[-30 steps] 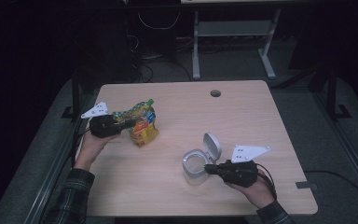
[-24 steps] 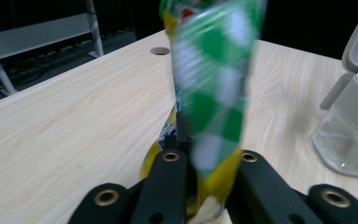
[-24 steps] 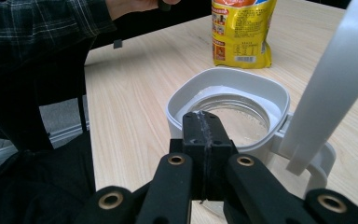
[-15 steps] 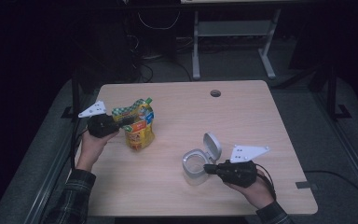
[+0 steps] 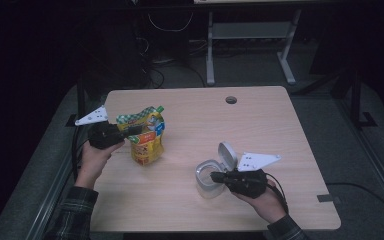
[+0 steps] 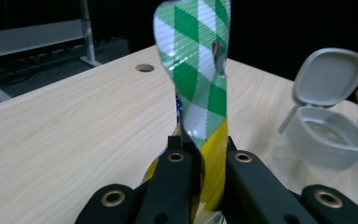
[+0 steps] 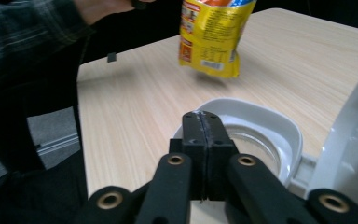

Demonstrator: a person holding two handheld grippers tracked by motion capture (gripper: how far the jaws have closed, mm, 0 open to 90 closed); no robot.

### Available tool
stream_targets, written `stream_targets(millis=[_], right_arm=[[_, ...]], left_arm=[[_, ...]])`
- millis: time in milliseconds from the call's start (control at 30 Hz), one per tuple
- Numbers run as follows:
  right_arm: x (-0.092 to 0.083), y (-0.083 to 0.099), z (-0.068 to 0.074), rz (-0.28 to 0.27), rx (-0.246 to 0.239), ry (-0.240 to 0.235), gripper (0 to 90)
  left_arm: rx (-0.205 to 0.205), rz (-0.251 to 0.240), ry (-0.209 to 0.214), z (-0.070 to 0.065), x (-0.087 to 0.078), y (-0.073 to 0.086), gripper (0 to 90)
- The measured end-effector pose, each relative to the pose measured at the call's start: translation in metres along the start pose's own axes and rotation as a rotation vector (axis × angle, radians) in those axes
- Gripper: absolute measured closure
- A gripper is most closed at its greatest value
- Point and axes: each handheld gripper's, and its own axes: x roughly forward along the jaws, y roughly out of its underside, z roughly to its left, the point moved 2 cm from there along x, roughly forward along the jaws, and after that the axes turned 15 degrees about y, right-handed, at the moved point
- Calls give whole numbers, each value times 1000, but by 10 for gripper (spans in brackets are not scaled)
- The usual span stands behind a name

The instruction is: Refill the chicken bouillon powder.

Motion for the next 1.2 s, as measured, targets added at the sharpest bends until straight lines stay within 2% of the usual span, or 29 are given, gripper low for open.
stream_targets(millis=[167,333,533,667,733,800,1033,1200], right_arm=[[10,-7,5,3,1,22,900],[19,-15,10,-6,-8,59,900],[31,-23,20,-9,-26,96,900],[39,-28,26,-5,-17,114,900],[44,-30,28,-3,-8,133,900],[49,-32,29,-7,-6,137,900],[61,-40,34,-12,-4,156,900],[68,-42,36,-14,2,167,900]], left_arm=[[7,0,27,-19,0,-9,900],[43,3,81,-39,3,-21,900],[72,1,136,-57,5,-31,900],[81,7,161,-68,7,-35,900],[79,9,169,-73,9,-36,900],[90,20,185,-77,11,-37,900],[102,14,227,-90,17,-42,900],[114,19,241,-96,21,-46,900]])
